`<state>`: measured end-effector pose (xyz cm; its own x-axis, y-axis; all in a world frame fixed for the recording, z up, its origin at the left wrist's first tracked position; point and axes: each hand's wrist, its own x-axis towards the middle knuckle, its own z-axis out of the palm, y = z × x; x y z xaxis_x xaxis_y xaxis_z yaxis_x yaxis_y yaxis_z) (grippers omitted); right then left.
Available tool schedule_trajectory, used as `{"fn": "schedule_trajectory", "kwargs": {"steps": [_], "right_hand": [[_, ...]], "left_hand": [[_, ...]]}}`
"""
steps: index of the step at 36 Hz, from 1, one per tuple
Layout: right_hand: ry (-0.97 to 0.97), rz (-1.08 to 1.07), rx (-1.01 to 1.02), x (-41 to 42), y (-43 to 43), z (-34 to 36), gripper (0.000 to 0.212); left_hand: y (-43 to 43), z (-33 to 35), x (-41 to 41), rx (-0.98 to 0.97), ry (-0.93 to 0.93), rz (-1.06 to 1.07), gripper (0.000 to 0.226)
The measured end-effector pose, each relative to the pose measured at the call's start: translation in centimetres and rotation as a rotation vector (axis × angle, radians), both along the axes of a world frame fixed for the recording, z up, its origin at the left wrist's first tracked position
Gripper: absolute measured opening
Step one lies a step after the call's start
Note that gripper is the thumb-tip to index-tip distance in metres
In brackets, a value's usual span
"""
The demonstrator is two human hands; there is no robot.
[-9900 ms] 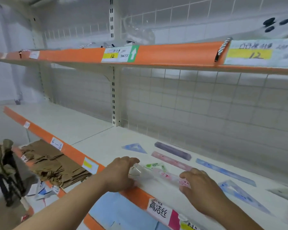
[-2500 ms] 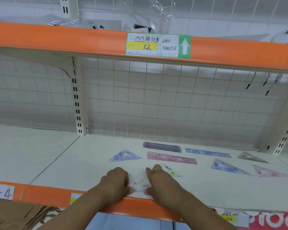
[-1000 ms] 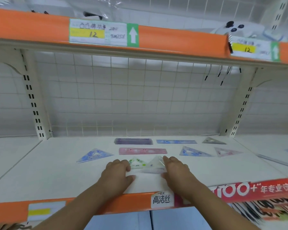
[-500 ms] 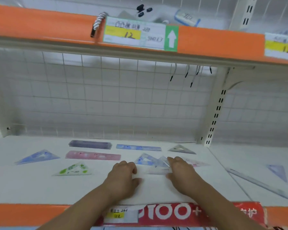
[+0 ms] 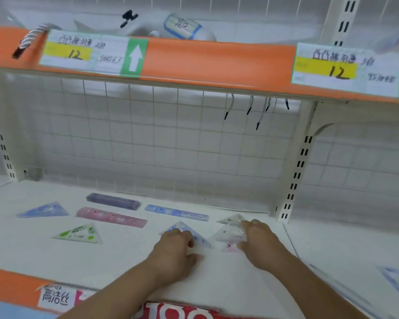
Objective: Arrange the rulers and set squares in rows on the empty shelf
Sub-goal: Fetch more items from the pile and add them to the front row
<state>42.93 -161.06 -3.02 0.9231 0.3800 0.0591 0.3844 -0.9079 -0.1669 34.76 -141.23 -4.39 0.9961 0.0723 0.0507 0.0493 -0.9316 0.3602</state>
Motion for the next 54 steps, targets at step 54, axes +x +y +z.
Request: {"fn": "schedule_trajectory", "kwargs": {"steps": [54], "right_hand": [[0.093, -0.04, 0.004, 7.6, 0.7, -0.3, 0.039]], "left_hand": [[0.7, 0.9, 1.7, 0.07, 0.011, 0.05, 0.032]]}}
